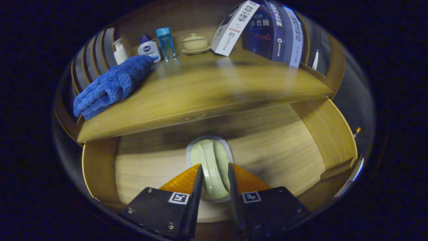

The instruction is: Pull open the drawer, take out the items inside it, and place them on the countertop above the cabinet.

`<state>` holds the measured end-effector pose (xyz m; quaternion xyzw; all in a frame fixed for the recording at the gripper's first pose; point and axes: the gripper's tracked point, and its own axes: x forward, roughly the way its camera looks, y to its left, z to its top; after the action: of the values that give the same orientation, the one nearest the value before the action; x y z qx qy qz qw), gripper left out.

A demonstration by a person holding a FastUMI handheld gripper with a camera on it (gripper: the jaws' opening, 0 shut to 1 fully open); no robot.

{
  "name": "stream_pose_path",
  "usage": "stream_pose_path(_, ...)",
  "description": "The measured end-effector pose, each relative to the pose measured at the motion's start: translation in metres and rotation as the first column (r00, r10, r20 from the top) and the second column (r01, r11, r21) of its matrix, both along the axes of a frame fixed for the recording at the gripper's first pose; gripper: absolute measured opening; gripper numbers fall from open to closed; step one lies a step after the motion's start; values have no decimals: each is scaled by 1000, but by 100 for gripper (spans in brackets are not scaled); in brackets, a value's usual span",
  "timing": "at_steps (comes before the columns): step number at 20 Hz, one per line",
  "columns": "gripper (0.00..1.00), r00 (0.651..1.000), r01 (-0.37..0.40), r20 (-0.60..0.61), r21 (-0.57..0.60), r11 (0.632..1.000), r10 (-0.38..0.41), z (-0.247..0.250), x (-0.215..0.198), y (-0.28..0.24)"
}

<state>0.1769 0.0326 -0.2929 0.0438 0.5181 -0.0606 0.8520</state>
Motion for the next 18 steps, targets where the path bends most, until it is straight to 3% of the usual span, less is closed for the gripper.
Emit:
stream_pose_path(2,43,999,5,47,5,1000,-5,-1,7,1)
stream_pose_path(3,22,999,15,44,2,1000,-15,3,3,0)
stream_pose_path(9,22,998,53,34,-112,992,-49,19,-12,-18)
stream_pose_path(12,22,993,101,71,-124,987,-92,45,-19,-24)
stream_pose_path(18,22,983,135,153,-218,967,-103,103,-31,-38)
